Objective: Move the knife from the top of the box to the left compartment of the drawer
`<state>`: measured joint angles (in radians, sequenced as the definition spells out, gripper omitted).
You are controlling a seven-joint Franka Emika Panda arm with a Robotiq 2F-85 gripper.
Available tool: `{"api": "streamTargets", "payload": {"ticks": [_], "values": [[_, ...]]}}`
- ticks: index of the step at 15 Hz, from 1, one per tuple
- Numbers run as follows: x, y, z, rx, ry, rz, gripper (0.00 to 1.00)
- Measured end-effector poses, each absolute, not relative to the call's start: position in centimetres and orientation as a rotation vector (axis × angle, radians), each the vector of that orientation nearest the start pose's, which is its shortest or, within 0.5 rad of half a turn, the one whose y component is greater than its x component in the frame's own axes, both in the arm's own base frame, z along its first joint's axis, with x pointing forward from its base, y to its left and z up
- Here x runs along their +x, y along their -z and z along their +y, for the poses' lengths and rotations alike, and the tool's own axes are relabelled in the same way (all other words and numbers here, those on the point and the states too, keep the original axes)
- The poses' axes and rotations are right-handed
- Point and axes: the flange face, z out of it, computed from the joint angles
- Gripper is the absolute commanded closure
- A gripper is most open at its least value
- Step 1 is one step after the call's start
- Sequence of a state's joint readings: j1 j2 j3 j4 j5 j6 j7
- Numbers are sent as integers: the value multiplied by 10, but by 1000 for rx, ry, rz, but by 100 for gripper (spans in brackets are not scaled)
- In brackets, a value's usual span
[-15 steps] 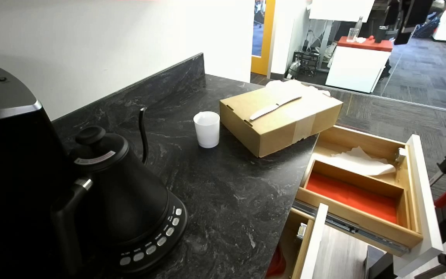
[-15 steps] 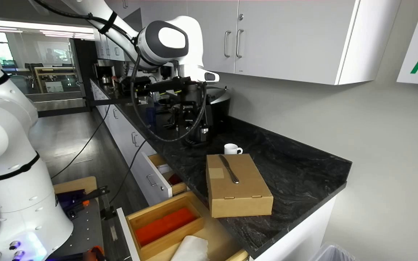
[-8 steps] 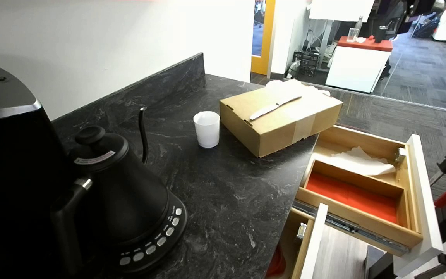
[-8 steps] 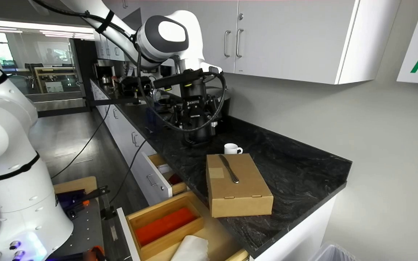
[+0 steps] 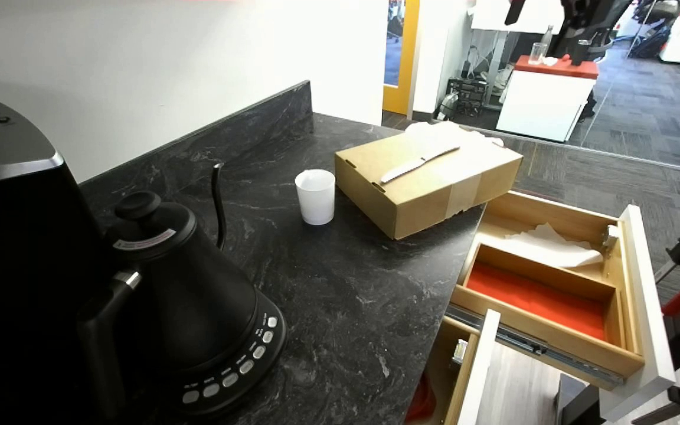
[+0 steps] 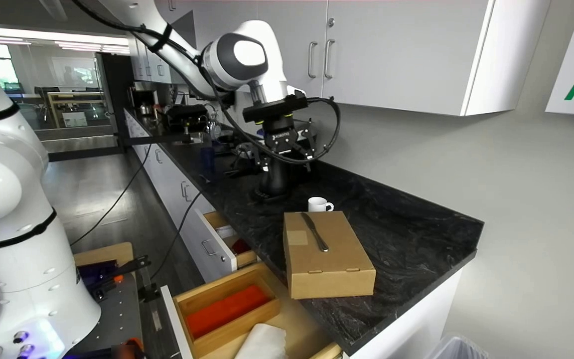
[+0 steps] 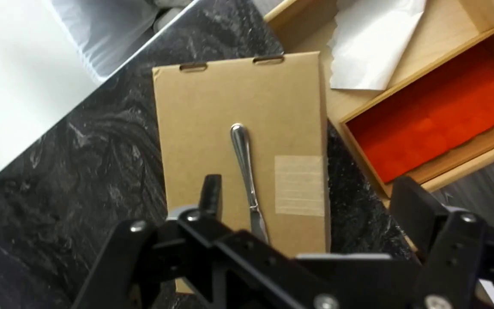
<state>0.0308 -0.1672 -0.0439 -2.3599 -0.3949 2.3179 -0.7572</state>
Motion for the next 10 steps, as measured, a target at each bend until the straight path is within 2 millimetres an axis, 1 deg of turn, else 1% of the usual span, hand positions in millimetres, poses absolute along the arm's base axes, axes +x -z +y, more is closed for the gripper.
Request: {"api": "streamTargets", "payload": {"ticks": [2, 4, 5, 7, 10], "values": [[524, -390, -22, -2970, 31, -1786, 0], [545, -375, -32, -2914, 33, -1863, 0], [552, -370, -37, -2892, 32, -1889, 0], [557, -362, -44, -2849, 32, -1917, 0], [558, -353, -49, -2783, 36, -1928, 0]]}}
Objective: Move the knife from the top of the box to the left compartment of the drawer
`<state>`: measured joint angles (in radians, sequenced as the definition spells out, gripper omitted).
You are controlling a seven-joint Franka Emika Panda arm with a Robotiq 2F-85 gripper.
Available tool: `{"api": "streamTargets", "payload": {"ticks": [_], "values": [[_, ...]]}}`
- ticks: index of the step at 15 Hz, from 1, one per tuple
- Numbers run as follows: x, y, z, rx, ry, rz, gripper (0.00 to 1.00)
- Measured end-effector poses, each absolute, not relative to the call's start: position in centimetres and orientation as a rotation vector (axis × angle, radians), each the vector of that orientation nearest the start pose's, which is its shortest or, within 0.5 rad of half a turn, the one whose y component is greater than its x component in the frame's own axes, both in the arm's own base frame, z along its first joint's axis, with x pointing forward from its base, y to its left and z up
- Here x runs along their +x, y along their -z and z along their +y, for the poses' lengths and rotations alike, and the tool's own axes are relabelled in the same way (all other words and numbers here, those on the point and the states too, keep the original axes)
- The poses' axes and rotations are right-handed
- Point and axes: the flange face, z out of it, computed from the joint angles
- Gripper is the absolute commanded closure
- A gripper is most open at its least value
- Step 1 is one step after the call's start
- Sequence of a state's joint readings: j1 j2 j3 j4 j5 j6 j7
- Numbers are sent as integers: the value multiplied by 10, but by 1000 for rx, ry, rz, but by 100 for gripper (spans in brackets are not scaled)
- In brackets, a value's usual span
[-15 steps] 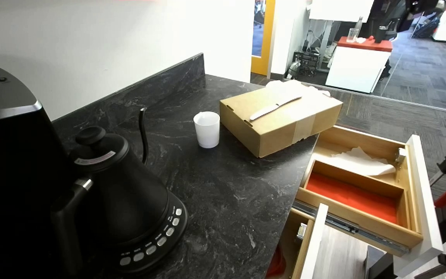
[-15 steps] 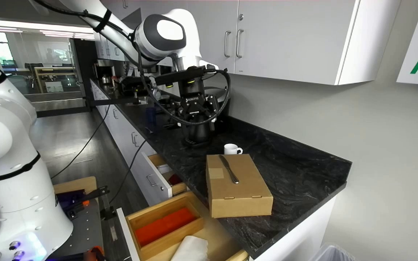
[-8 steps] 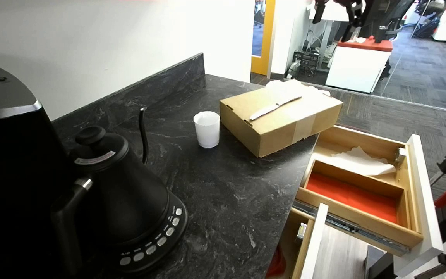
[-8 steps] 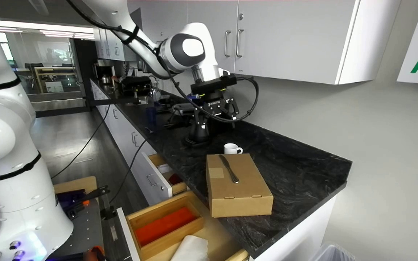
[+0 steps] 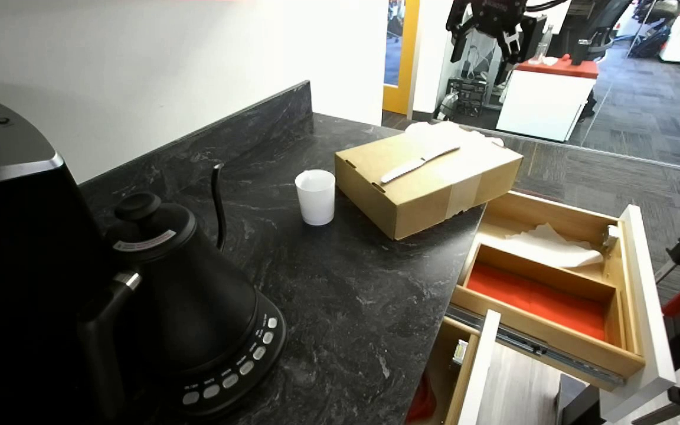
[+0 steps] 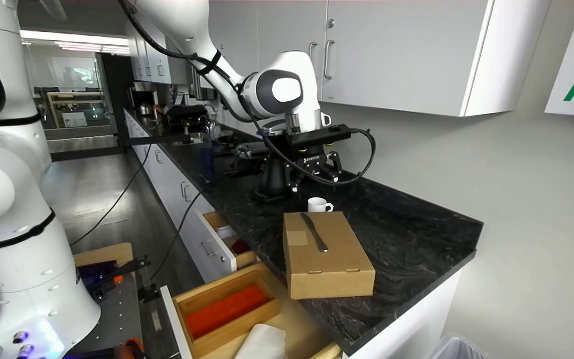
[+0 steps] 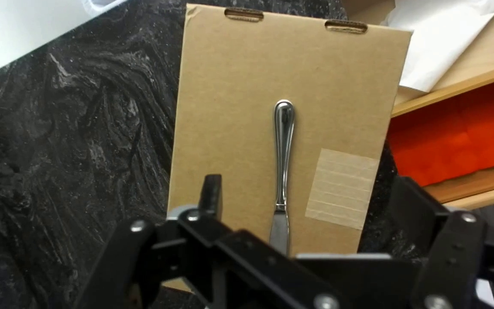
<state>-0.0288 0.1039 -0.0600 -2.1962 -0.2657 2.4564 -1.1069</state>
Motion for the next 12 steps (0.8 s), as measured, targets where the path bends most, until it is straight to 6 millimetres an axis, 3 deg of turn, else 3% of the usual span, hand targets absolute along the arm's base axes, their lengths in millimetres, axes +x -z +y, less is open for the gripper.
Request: {"api": "streamTargets", "payload": {"ticks": [12], "values": [[557, -309, -35, -2545, 113, -2038, 0]]}}
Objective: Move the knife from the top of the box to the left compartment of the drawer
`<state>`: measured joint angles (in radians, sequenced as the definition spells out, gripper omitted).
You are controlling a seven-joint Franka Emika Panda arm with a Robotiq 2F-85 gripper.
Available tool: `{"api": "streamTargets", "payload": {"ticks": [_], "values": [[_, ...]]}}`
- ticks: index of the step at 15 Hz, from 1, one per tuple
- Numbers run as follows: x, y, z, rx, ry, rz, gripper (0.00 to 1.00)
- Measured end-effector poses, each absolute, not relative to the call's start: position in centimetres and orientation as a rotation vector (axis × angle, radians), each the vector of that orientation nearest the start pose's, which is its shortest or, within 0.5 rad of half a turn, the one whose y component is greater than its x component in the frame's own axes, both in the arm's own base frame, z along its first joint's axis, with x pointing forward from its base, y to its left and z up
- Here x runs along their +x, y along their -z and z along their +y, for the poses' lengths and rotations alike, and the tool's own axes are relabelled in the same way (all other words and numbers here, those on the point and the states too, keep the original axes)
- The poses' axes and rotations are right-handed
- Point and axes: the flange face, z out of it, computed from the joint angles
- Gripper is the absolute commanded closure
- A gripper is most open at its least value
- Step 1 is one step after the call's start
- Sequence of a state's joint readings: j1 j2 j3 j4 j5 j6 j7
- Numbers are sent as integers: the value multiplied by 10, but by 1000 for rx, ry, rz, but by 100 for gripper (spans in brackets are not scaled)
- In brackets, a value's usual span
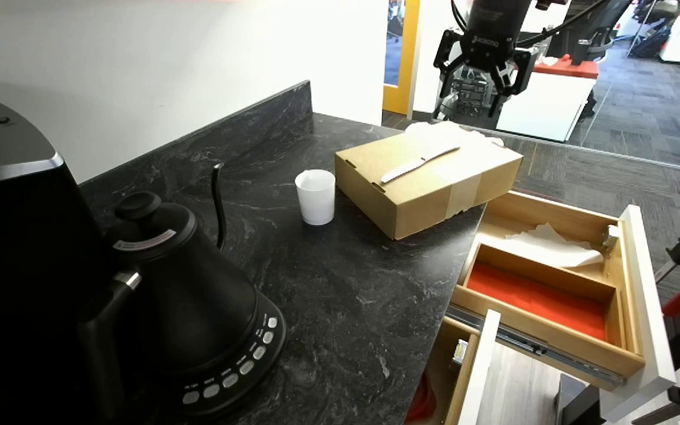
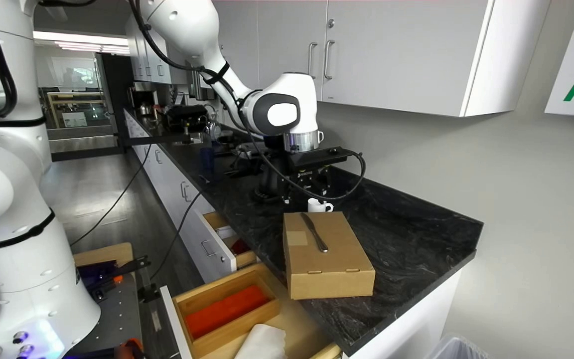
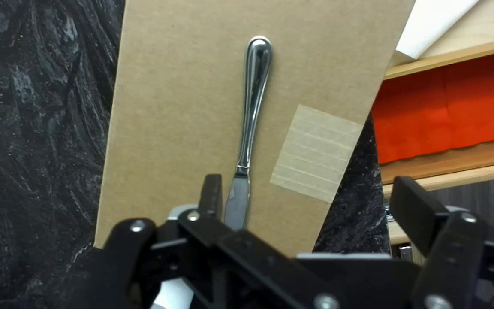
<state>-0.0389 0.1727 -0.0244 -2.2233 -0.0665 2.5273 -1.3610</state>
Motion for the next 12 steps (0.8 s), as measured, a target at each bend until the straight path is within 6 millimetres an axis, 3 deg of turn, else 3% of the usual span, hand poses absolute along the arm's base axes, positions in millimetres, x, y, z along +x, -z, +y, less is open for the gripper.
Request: {"api": "streamTargets", "payload": {"ticks": [7, 12], "values": [[542, -271, -46, -2524, 89, -2009, 0], [542, -267, -44, -2516, 81, -2011, 0]]}}
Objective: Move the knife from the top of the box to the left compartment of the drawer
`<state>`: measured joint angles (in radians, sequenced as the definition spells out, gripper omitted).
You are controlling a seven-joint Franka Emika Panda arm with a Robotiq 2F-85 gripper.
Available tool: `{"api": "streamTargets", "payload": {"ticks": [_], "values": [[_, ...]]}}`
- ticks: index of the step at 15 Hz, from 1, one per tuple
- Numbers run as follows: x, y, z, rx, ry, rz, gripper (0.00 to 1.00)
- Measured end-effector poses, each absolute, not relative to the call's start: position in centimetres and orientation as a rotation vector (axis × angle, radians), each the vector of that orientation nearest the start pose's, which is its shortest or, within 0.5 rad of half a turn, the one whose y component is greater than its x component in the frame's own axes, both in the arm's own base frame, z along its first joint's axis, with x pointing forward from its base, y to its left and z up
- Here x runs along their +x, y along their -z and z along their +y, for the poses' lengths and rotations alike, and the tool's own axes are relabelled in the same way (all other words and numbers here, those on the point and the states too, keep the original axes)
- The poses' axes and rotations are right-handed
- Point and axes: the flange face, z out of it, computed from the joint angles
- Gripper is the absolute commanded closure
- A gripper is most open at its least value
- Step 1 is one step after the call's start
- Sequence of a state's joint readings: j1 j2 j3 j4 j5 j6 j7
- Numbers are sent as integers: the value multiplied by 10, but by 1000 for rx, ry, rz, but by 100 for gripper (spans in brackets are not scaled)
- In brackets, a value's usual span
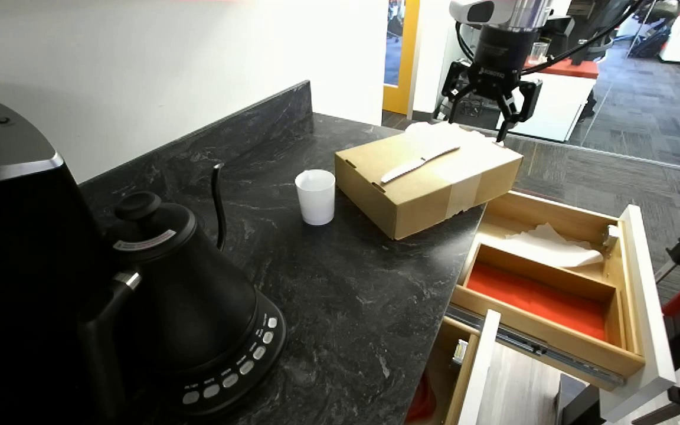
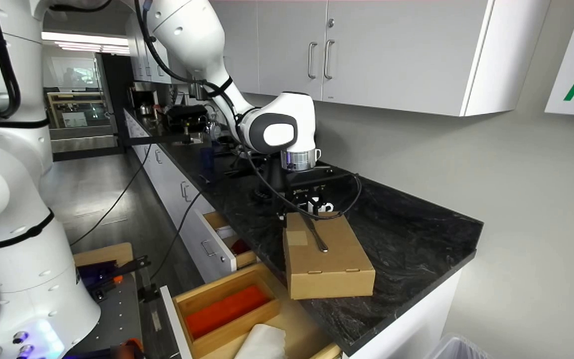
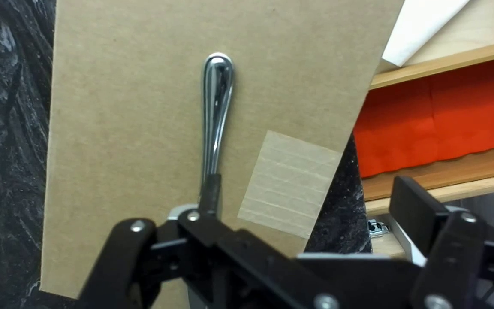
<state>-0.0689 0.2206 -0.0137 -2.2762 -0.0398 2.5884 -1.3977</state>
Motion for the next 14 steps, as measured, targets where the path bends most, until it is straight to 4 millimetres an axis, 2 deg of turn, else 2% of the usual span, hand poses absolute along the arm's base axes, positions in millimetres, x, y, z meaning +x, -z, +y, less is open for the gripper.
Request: {"api": "streamTargets", "payload": {"ticks": [7, 10, 14], "values": [[546, -270, -45, -2518, 83, -2027, 0], [567, -275, -51, -2532, 115, -2040, 0], [594, -270, -59, -2523, 138, -2070, 0]]}}
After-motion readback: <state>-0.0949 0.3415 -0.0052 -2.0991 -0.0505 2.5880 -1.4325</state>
